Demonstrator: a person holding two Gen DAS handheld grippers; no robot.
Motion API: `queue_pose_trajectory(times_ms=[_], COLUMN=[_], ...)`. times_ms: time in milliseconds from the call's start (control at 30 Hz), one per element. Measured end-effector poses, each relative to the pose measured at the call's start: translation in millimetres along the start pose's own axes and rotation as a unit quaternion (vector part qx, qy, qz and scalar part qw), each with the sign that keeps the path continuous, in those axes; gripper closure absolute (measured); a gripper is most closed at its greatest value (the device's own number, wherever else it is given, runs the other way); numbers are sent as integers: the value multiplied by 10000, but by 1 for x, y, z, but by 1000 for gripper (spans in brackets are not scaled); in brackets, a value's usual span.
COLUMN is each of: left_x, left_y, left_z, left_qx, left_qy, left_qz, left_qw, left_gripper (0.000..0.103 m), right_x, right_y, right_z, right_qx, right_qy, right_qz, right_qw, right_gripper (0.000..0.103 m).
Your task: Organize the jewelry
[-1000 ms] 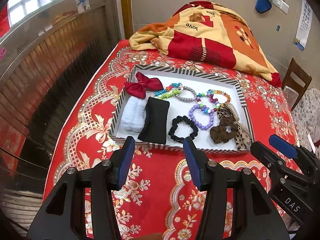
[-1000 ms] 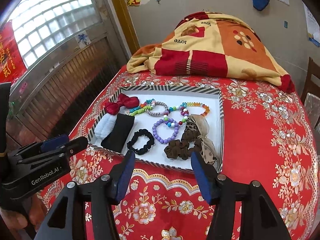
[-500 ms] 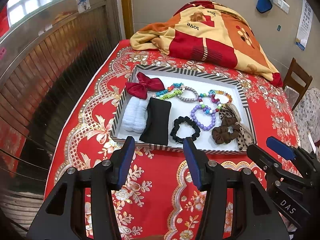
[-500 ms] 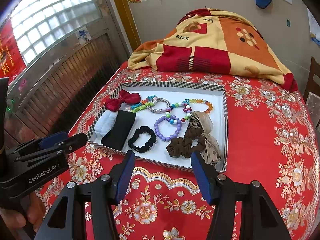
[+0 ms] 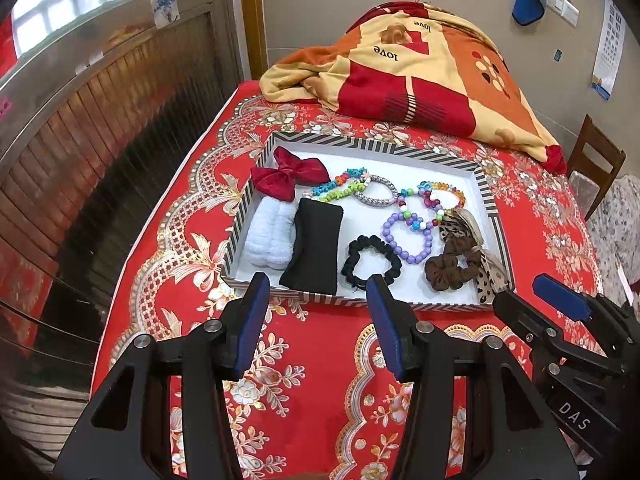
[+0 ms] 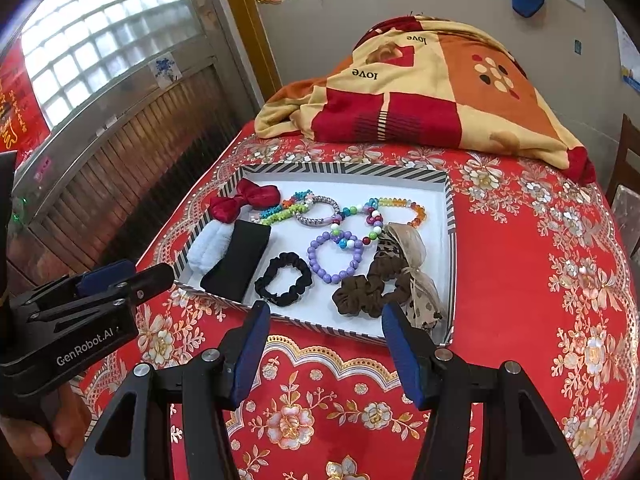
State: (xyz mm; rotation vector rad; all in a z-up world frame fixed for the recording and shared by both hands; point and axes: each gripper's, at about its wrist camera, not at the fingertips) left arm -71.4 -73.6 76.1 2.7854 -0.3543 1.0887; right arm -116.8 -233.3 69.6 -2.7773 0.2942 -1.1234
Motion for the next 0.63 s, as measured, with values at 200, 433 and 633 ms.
queue_pose_trajectory(times_ms=[200, 433, 633], left_x=[0, 2, 3], left_y=[0, 0, 0], left_z=[0, 2, 7], left_qx=[11, 14, -13], left_qy=[3, 18, 74], left_qz=[1, 31, 143], left_qw=[10000, 10000, 9999], left_gripper=[53, 53, 53], right_x=[0, -2, -2], right_y=[0, 3, 15], right_z=[0, 2, 2], right_qx=[-6, -2, -20], right_qy=[-3, -34, 9], right_qz=[3, 9, 75], right_qw=[10000, 10000, 10000], right_gripper=[47, 47, 47])
Point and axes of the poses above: each gripper's, at about its wrist camera, not at the fingertips, and z roughly the way its jaws point, y to its right, x to its top, and after that the axes turned 11 degrees about y, right-handed
